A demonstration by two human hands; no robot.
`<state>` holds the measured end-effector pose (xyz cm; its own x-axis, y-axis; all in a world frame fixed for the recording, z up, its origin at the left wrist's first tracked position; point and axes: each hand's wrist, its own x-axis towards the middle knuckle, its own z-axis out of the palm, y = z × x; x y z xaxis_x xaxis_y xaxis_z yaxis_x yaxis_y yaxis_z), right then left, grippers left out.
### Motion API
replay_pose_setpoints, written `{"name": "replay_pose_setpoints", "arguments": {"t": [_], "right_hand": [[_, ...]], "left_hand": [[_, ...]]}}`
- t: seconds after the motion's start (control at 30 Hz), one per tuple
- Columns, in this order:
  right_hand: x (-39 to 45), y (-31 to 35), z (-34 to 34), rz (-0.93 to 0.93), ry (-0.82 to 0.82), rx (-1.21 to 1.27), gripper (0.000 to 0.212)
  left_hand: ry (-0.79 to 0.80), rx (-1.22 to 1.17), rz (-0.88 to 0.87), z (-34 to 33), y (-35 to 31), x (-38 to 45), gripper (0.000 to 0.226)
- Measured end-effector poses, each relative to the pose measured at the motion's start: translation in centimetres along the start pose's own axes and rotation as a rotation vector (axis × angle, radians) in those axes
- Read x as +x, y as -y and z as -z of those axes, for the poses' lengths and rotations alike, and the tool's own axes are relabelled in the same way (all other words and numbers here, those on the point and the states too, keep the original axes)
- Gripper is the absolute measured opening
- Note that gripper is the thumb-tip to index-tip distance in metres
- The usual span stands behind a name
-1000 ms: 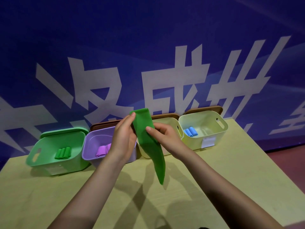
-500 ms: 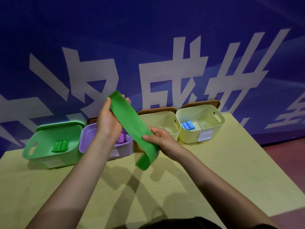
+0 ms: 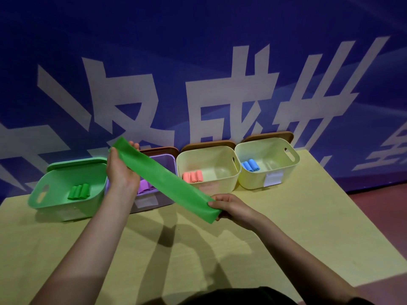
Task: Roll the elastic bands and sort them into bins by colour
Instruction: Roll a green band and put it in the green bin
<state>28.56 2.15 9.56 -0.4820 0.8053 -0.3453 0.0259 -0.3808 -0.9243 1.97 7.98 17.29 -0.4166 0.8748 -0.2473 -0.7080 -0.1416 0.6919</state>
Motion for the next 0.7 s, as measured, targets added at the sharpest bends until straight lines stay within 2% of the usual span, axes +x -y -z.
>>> {"name": "replay_pose_setpoints", "arguments": {"t": [0.1, 0.27, 0.37, 0.47, 0.5, 0.6, 0.7], "right_hand": [[0.2, -0.2, 0.1, 0.024, -0.113, 0.084, 0.021], [1.1, 1.2, -0.9, 0.059, -0.382, 0.307, 0.037], [1.1, 2.0, -1.2, 0.076, -0.353, 0.389, 0.038], [0.9, 1.7, -0.7, 0.104, -0.255, 0.338, 0.009], [1.0, 1.5, -0.4, 0.094, -0.249, 0.336, 0.008], [0.9, 0.9, 0.5, 0.074, -0.277, 0.296, 0.015], [0.9, 0.6, 1.3, 0.08, -0.4, 0.311, 0.006]], "left_hand": [[-0.012, 0.042, -0.028, 0.5, 0.1, 0.2, 0.035], [-0.051, 0.038, -0.026, 0.7, 1.0, 0.1, 0.03], [-0.07, 0.042, -0.009, 0.8, 1.7, -0.1, 0.03], [-0.087, 0.047, -0.018, 1.2, 1.5, 0.2, 0.026], [-0.087, 0.045, -0.026, 1.3, 1.2, 0.3, 0.024], [-0.092, 0.044, -0.042, 1.4, 1.0, 0.4, 0.02], [-0.115, 0.026, -0.042, 1.7, 1.4, 0.4, 0.021]]}}
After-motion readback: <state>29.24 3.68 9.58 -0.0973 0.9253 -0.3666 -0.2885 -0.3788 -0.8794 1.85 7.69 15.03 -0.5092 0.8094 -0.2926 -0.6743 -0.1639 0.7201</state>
